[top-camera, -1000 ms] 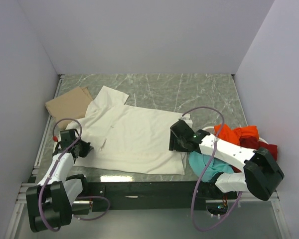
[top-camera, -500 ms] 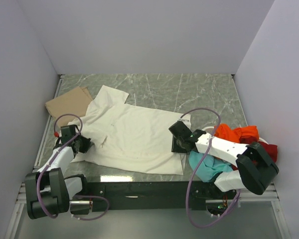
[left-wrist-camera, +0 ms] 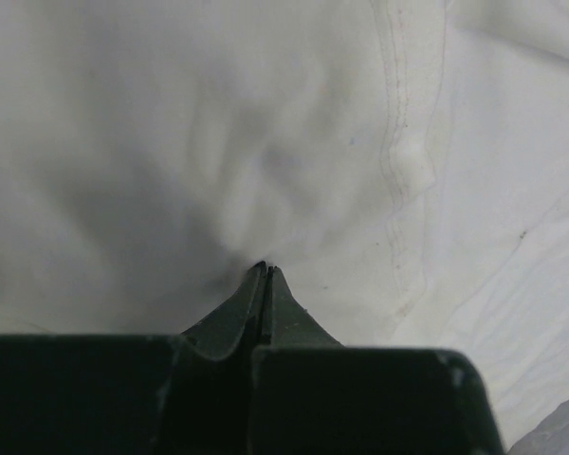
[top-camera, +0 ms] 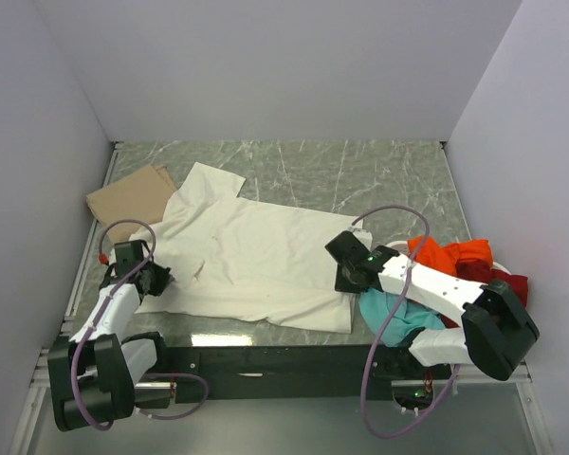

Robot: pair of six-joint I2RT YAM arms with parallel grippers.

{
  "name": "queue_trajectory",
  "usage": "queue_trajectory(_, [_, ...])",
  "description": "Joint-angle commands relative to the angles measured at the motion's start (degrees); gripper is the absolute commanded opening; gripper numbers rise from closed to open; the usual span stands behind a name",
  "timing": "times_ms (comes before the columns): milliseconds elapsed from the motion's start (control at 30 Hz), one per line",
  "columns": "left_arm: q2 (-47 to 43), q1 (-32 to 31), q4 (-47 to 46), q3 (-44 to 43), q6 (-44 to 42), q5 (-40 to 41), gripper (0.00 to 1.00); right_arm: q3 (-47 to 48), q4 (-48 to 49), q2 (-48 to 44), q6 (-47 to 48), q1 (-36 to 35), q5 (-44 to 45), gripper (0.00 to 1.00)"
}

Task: Fold and stack the t-shirts
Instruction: Fold the tshirt

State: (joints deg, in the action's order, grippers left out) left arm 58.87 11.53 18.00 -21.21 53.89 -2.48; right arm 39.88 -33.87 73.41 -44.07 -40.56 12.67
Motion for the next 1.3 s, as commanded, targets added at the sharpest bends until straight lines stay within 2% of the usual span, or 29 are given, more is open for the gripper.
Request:
queue_trajectory(0, [-1.4, 0.1, 1.6, -1.3, -1.6, 2.3, 0.0, 2.0, -6.4, -1.8, -1.3, 0.5, 5.2, 0.0])
queue_trajectory(267, [-1.8, 0.1, 1.0, -1.5, -2.5, 2.3, 0.0, 0.8, -6.1, -1.7, -2.0, 0.5, 3.3, 0.0])
queue_trajectory(367, [-2.3, 0.1, 1.0, -1.9, -2.8, 4.1, 0.0, 1.3, -6.3, -2.2, -1.7, 0.5, 3.5, 0.15])
queue_trajectory(400, [-2.2, 0.1, 1.0, -2.1, -2.9, 4.3, 0.0, 1.6, -6.6, -2.3, -1.5, 0.5, 3.7, 0.22])
queue_trajectory(433, [-2.3, 0.2, 1.1, -2.3, -3.2, 4.4, 0.0, 1.9, -6.8, -2.7, -1.5, 0.5, 4.0, 0.36])
queue_trajectory(500, [-2.4, 0.2, 1.5, -3.1, -3.5, 4.9, 0.0, 3.0, -7.4, -3.4, -1.0, 0.4, 4.6, 0.46])
queue_trajectory(600, [-2.7, 0.1, 2.4, -4.9, -4.3, 5.8, 0.0, 4.2, -7.8, -4.6, -0.2, 0.3, 4.6, 0.52])
queue_trajectory(833, [-4.3, 0.1, 5.5, -8.2, -4.6, 7.7, 0.0, 3.5, -4.8, -10.4, 0.6, -2.3, 0.6, 0.52])
queue_trajectory(933, [-4.9, 0.1, 7.6, -7.9, -2.0, 6.4, 0.0, 0.6, -1.4, -10.6, -0.8, -3.7, -3.5, 0.49])
queue_trajectory(1133, [-11.7, 0.0, 7.8, -1.3, 4.6, 2.9, 0.0, -4.5, 1.6, -8.5, -5.8, -9.9, -5.9, 0.45])
queue_trajectory(1267, [-9.6, 0.0, 7.3, 0.1, 6.1, 2.3, 0.0, -8.4, 3.3, -7.8, -7.9, -11.5, -7.0, 0.44])
